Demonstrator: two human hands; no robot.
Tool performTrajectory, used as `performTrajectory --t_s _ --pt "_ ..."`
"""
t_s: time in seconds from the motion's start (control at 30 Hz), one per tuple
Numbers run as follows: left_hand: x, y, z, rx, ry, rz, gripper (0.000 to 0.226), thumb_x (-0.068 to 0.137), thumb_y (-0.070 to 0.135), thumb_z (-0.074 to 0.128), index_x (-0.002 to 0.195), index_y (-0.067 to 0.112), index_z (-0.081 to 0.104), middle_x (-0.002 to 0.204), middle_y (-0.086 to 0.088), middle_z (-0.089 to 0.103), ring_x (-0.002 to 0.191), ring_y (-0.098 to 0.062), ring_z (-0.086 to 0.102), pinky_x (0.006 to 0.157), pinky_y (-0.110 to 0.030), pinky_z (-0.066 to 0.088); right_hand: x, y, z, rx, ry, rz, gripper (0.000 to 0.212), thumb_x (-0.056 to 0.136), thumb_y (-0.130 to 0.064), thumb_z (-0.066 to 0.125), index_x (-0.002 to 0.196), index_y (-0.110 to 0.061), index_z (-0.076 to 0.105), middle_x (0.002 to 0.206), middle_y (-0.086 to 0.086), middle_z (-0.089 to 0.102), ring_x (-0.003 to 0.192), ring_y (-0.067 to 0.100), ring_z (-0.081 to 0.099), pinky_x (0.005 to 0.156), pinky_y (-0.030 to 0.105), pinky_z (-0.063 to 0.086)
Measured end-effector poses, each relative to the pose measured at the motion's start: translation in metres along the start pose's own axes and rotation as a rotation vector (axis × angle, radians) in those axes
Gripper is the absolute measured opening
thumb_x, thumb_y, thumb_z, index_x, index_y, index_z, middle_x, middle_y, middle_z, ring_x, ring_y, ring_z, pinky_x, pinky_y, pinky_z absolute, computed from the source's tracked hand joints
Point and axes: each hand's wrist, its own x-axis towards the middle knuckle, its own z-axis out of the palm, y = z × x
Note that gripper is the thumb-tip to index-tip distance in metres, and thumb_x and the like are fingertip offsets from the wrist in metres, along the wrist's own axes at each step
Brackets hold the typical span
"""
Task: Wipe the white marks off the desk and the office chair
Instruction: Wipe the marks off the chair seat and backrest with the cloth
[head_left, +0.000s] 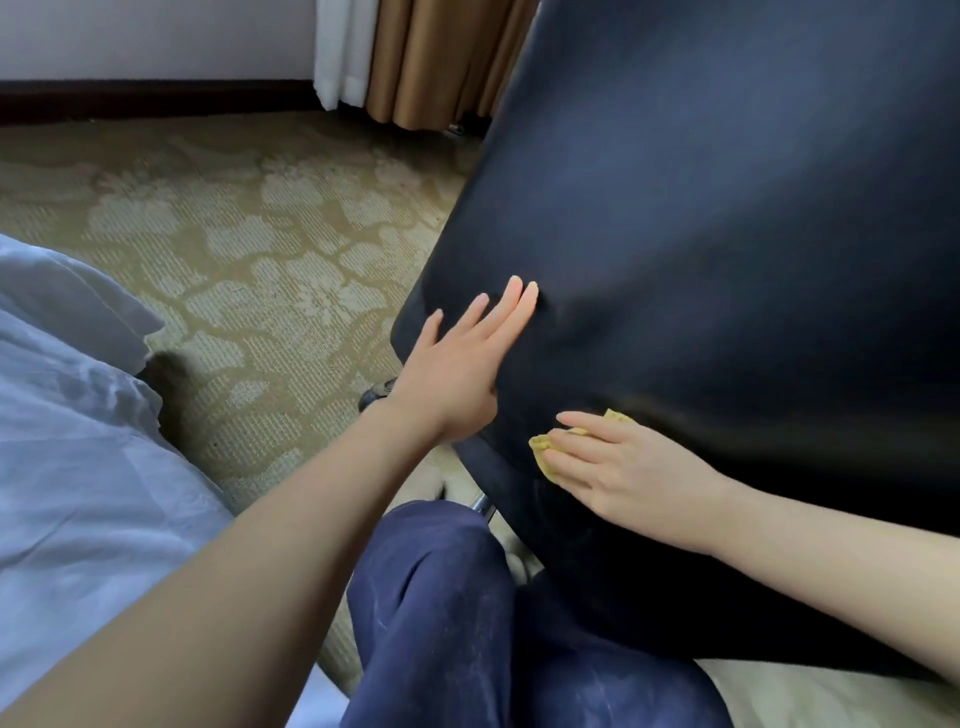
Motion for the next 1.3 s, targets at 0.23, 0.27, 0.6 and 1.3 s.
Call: performTrajectory --t_s 0.23,0.27,0.6,1.3 --pt "-0.001 -0.006 -0.005 0.064 0.021 -0.037 0.086 0.089 0.005 0.042 0.149 0.031 -0.014 0.157 0.016 -0.017 0.147 -0.017 -0.008 0.116 -0.048 0.002 0.004 0.061 -0.050 -0.146 -0.057 0.100 0.036 0.089 0.001 0.044 0.120 -0.007 0.060 0.114 0.004 0.063 0.111 0.024 0.058 0.111 0.040 0.033" --pt "-0.003 -0.008 -0.003 0.056 0.036 -0.051 0.084 0.090 0.006 0.041 0.150 0.031 -0.013 0.157 0.015 -0.016 0.147 -0.016 -0.008 0.116 -0.048 0.002 0.011 0.068 -0.053 -0.168 -0.073 0.113 0.035 0.091 0.000 0.042 0.120 -0.008 0.058 0.114 0.004 0.062 0.112 0.024 0.056 0.112 0.040 0.030" --pt "-0.033 -0.058 0.030 -0.019 0.123 -0.261 0.079 0.091 0.011 0.041 0.151 0.028 -0.006 0.160 0.005 -0.009 0.147 -0.020 -0.005 0.117 -0.044 -0.002 0.121 0.114 -0.024 -0.165 -0.163 0.325 0.043 0.092 -0.006 0.050 0.134 -0.008 0.043 0.135 0.009 0.046 0.131 0.030 0.036 0.117 0.045 0.007" --pt "-0.029 -0.093 0.039 -0.258 0.123 -0.389 0.069 0.090 0.003 0.040 0.151 0.026 0.016 0.157 0.008 0.021 0.143 -0.007 0.015 0.117 -0.037 0.003 0.212 0.003 0.085 0.106 -0.375 0.115 0.057 0.101 -0.030 0.031 0.148 -0.004 0.014 0.155 0.013 0.018 0.144 0.029 0.010 0.116 0.043 -0.007"
